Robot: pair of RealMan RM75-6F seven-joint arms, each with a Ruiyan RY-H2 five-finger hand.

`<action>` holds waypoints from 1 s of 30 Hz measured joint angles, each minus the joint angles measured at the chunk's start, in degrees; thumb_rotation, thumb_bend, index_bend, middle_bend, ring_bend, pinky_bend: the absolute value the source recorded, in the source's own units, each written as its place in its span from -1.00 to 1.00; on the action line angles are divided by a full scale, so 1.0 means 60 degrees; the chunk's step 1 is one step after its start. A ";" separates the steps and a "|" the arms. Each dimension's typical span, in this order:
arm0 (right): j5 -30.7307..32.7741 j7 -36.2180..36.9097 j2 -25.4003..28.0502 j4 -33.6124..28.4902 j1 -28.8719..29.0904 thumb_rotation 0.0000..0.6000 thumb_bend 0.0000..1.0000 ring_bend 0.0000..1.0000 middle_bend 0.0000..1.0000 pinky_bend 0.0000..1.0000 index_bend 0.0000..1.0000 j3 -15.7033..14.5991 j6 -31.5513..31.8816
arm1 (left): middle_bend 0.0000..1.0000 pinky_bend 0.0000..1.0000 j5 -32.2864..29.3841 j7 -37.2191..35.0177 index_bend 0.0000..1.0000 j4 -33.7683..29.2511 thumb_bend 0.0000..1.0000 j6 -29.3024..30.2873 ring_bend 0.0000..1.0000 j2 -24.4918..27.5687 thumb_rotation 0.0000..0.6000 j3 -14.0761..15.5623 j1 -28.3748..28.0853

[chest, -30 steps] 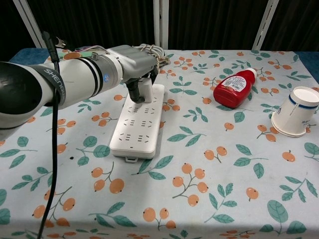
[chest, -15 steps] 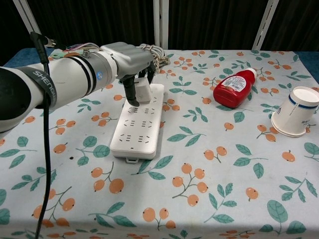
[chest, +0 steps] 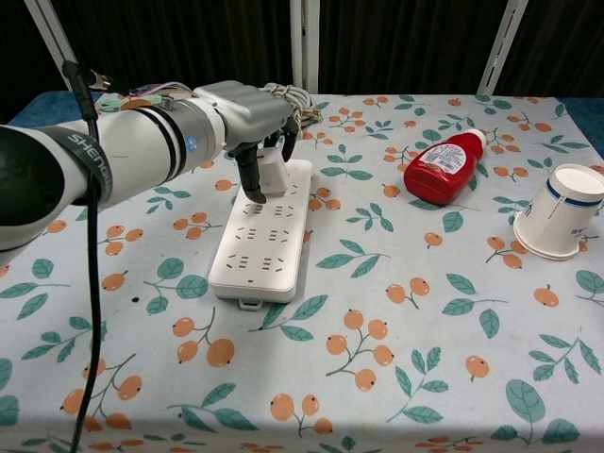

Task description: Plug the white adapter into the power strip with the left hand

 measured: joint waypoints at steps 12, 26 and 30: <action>-0.0068 0.0061 -0.0004 0.0041 0.0030 1.00 -0.68 -1.00 -1.00 -1.00 -1.00 0.0001 -0.0007 | -0.47 -0.73 0.0374 -0.0677 -0.64 -0.1070 -0.78 0.0108 -0.63 0.0737 1.00 -0.0202 0.0307; -0.0185 -0.0018 0.0060 -0.0053 -0.0024 1.00 -0.68 -1.00 -1.00 -1.00 -1.00 -0.0034 0.0120 | -0.01 -0.22 0.2933 -0.5545 -0.09 -0.1555 -0.53 0.0460 -0.18 0.1016 1.00 -0.0908 0.1419; -0.0227 -0.0074 0.0068 -0.0091 -0.0020 1.00 -0.68 -1.00 -1.00 -1.00 -1.00 -0.0048 0.0122 | 0.22 0.22 0.3465 -0.8004 0.13 -0.1319 -0.26 0.0430 0.10 0.0721 1.00 -0.1254 0.1839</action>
